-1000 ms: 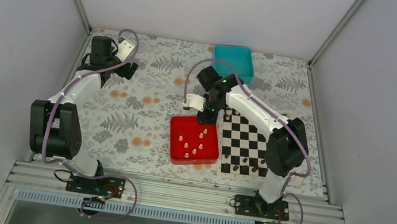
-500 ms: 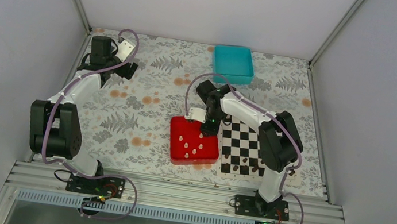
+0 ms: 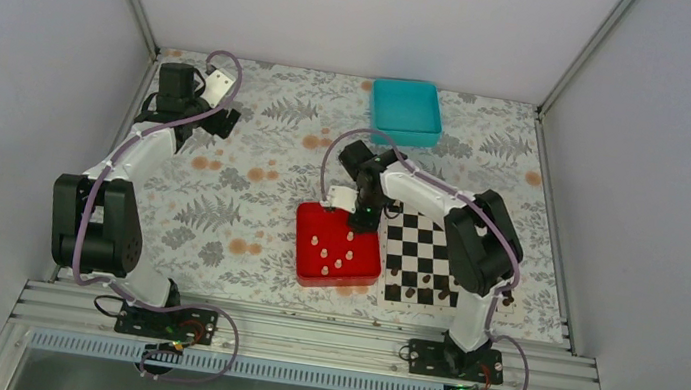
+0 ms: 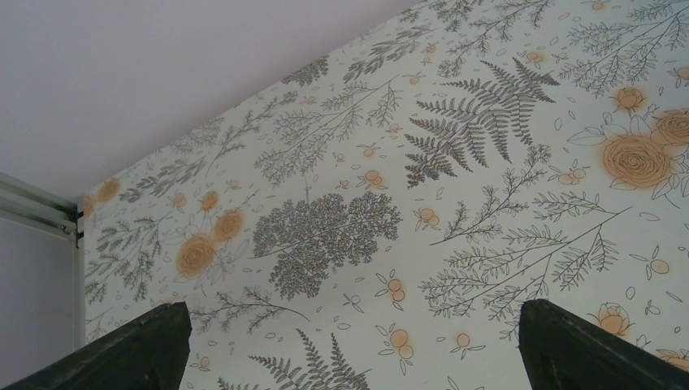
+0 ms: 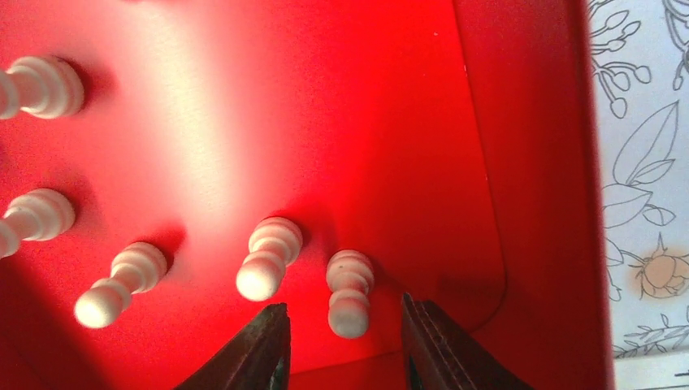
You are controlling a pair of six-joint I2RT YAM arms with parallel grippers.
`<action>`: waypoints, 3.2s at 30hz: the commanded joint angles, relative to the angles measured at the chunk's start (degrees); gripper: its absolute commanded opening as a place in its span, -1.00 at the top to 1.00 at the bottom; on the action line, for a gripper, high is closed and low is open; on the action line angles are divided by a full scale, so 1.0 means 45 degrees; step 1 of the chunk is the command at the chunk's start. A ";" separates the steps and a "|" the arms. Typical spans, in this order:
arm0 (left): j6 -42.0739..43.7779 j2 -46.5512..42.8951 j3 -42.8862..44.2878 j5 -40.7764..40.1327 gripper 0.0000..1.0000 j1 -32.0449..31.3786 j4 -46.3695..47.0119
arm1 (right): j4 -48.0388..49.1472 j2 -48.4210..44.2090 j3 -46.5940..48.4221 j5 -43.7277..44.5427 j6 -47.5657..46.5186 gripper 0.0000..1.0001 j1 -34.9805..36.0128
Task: Set up the chess pieces on the board
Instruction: Pick up the chess piece from the storage box, then place the chess piece on the chessboard.
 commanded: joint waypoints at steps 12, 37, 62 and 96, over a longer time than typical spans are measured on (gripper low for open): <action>0.0012 -0.0045 0.0056 0.0274 -1.00 0.0068 0.0028 | 0.0434 0.0657 -0.0033 -0.0044 0.0201 0.70 -0.0033; -0.0017 -0.0037 0.0128 0.0390 -1.00 0.0070 -0.0043 | -0.0993 -0.2107 0.0722 0.0174 -0.0510 0.85 -0.4532; -0.0006 -0.0021 0.0118 0.0314 -1.00 0.0073 -0.0053 | 0.0677 0.0437 -0.0003 -0.0667 -0.1010 0.83 -0.5882; 0.0033 0.0128 0.0169 0.0333 -1.00 0.0073 -0.0043 | 0.0734 0.1021 0.0597 -0.0818 -0.1111 0.83 -0.5882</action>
